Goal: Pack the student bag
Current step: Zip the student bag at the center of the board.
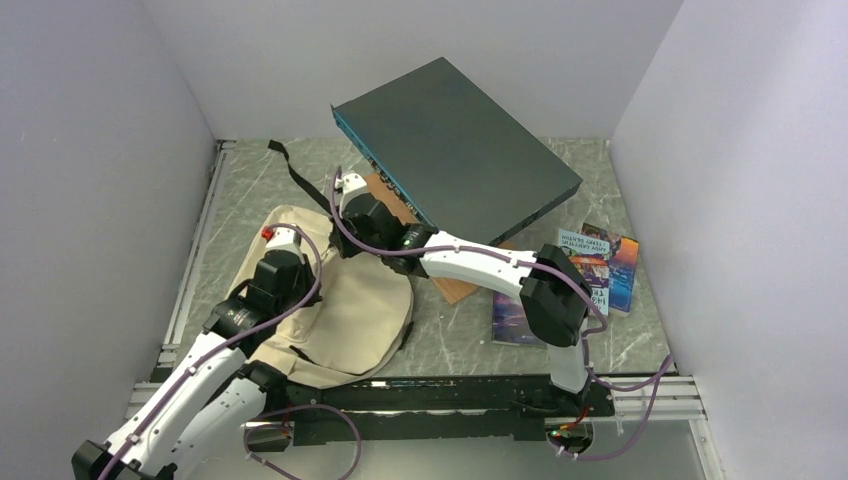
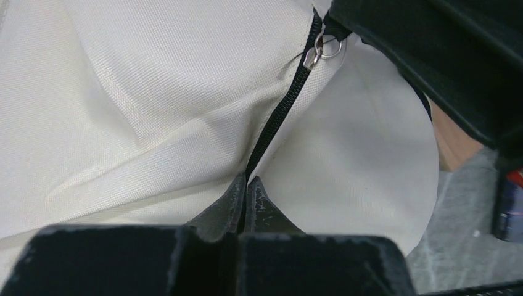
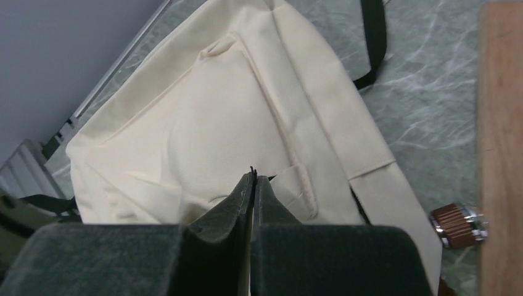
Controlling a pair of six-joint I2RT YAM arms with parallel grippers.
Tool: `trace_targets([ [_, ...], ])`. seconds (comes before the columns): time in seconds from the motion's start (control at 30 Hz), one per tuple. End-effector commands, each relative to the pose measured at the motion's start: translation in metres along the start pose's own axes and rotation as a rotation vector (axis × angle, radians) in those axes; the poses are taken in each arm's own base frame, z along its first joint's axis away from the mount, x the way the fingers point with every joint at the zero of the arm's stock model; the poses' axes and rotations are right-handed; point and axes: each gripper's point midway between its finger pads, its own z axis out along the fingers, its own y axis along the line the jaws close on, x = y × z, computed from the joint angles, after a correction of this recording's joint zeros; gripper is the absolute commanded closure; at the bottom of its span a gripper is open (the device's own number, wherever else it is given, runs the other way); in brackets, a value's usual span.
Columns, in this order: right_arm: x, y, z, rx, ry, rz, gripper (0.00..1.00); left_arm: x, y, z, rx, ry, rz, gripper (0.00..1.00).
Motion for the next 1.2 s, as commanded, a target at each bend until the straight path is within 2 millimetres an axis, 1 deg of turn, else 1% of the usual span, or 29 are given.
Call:
trace_targets([
  [0.0,-0.106,-0.049,-0.019,0.2,-0.262,-0.065,1.0,0.02,0.005,-0.03,-0.047,0.142,-0.096,1.0],
  [0.07,-0.111,-0.057,-0.018,0.225,-0.27,-0.087,1.0,0.025,0.003,-0.037,-0.05,0.188,-0.119,1.0],
  [0.13,-0.114,-0.06,-0.017,0.241,-0.272,-0.118,1.0,0.03,0.006,-0.041,-0.068,0.21,-0.14,1.0],
  [0.23,-0.115,-0.065,-0.008,0.266,-0.271,-0.166,1.0,0.033,0.009,-0.044,-0.072,0.204,-0.164,1.0],
  [0.37,-0.11,-0.077,0.004,0.332,-0.237,-0.23,1.0,0.036,0.011,-0.045,-0.08,0.206,-0.179,1.0],
  [0.5,-0.106,-0.087,0.007,0.378,-0.231,-0.265,1.0,0.036,0.013,-0.044,-0.083,0.194,-0.185,1.0],
  [0.6,-0.103,-0.098,0.01,0.437,-0.221,-0.315,1.0,0.037,0.011,-0.043,-0.065,0.187,-0.182,1.0],
  [0.67,-0.1,-0.101,0.012,0.455,-0.208,-0.354,1.0,0.036,0.007,-0.041,-0.041,0.178,-0.175,1.0],
  [0.73,-0.097,-0.092,0.011,0.425,-0.196,-0.375,1.0,0.032,0.001,-0.039,0.003,0.16,-0.15,1.0],
  [0.83,-0.086,-0.057,0.007,0.308,-0.145,-0.405,1.0,0.019,-0.006,-0.037,0.051,0.108,-0.103,1.0],
  [0.87,-0.083,-0.045,0.003,0.271,-0.132,-0.407,0.97,0.014,-0.007,-0.037,0.058,0.086,-0.085,1.0],
  [0.9,-0.079,-0.033,-0.004,0.242,-0.119,-0.403,0.9,0.007,-0.008,-0.038,0.063,0.063,-0.057,1.0],
  [1.0,-0.068,0.0,-0.032,0.146,-0.086,-0.344,0.67,-0.012,-0.004,-0.038,0.047,-0.003,0.038,1.0],
  [1.1,-0.047,0.029,-0.065,0.013,-0.035,-0.283,0.53,-0.027,0.0,-0.035,0.013,-0.052,0.123,1.0],
  [1.17,-0.035,0.043,-0.088,-0.055,-0.029,-0.268,0.44,-0.035,0.002,-0.03,-0.004,-0.075,0.17,1.0],
])
